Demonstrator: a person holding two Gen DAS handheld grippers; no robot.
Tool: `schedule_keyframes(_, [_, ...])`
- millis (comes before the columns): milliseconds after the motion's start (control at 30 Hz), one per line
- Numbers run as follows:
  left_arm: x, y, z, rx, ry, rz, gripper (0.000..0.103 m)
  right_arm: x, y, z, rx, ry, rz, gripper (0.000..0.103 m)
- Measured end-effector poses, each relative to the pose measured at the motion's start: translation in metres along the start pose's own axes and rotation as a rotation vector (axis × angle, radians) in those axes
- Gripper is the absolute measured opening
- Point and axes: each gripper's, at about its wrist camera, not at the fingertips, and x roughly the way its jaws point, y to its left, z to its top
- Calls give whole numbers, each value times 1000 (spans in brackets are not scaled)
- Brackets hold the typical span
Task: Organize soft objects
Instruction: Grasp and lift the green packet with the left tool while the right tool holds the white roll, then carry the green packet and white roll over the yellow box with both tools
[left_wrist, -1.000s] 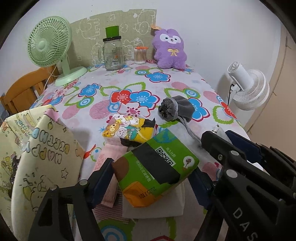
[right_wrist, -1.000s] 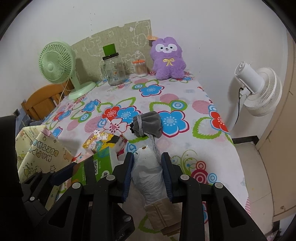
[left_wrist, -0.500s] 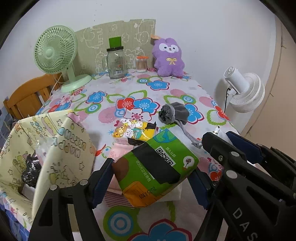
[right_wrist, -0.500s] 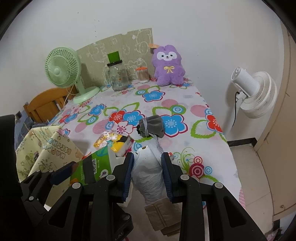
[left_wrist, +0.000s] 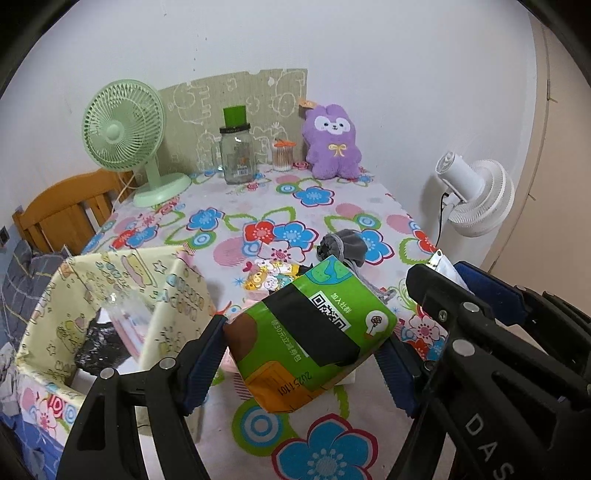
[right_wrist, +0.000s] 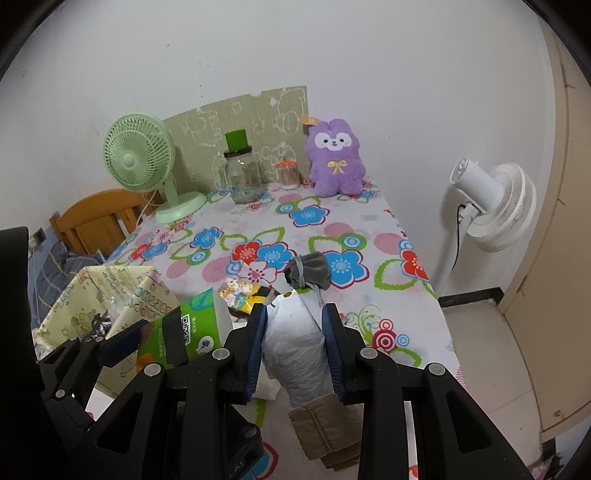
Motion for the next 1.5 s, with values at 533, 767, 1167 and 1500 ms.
schedule_keyframes(533, [-42, 26, 9, 24, -61, -18, 79, -44, 35, 11, -28, -69, -4, 34])
schedule_keyframes(767, [-49, 46, 10, 24, -71, -11, 79, -47, 57, 14, -46, -78, 9, 34])
schedule_keyframes(1167, [-52, 85, 11, 8, -76, 19, 79, -37, 97, 19, -89, -77, 58, 34])
schedule_keyframes(1500, [-43, 121, 11, -14, -61, 43, 79, -17, 129, 23, -123, -59, 113, 34])
